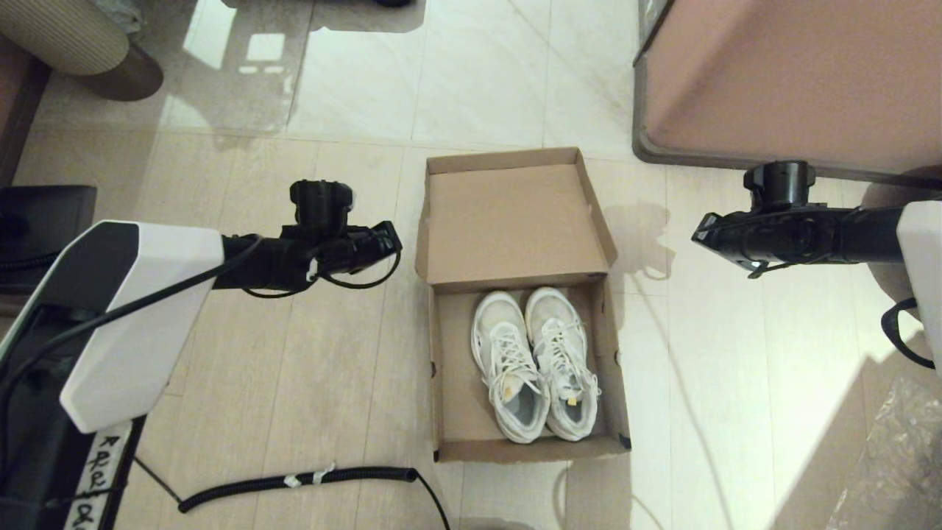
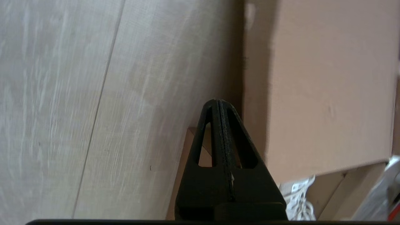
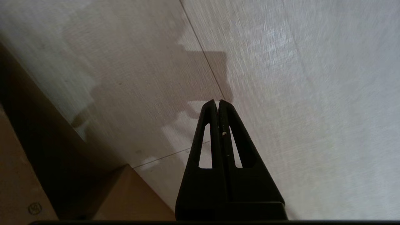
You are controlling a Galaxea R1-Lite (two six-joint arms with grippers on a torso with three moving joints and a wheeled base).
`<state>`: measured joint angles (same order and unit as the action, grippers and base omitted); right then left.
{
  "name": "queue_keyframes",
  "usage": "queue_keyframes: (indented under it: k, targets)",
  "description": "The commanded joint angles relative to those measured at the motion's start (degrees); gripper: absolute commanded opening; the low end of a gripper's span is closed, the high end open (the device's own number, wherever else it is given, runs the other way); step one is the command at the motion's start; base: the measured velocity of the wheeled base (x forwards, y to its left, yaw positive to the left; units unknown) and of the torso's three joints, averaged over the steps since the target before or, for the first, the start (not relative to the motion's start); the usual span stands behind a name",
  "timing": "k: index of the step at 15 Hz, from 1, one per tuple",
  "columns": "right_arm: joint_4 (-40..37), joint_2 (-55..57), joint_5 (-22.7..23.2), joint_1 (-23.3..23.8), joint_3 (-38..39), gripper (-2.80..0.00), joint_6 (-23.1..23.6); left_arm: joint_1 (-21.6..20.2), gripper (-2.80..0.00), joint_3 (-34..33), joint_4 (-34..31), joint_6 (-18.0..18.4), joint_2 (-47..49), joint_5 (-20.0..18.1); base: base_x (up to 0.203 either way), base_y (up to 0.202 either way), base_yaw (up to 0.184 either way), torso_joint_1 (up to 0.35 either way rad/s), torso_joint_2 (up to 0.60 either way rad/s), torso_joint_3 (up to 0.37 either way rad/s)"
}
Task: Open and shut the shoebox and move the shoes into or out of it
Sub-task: Close the shoe box
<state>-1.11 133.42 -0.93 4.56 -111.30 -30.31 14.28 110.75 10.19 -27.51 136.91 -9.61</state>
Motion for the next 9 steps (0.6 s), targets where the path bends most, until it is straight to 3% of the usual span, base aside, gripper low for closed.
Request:
queue_keyframes:
  k: [1, 5, 9]
  targets:
    - [-0.7, 1.5, 2.4, 0.7, -1.0, -2.8, -3.2, 1.3, -2.8, 0.0, 0.7, -1.9, 0.4, 1.8, 0.0, 0.0, 0.0, 0.0, 0.0, 0.0]
    - [-3.2, -0.5, 8.7, 0.0, -1.0, -2.8, -7.8, 3.1, -2.8, 0.0, 8.1, -6.0, 3.0, 2.8, 0.0, 0.0, 0.0, 0.0, 0.0, 0.0]
    - [6.9, 2.7, 9.9, -1.4, -1.0, -2.8, -13.9, 3.5, -2.8, 0.0, 12.4, -8.7, 4.8, 2.8, 0.0, 0.0, 0.0, 0.0, 0.0, 0.0]
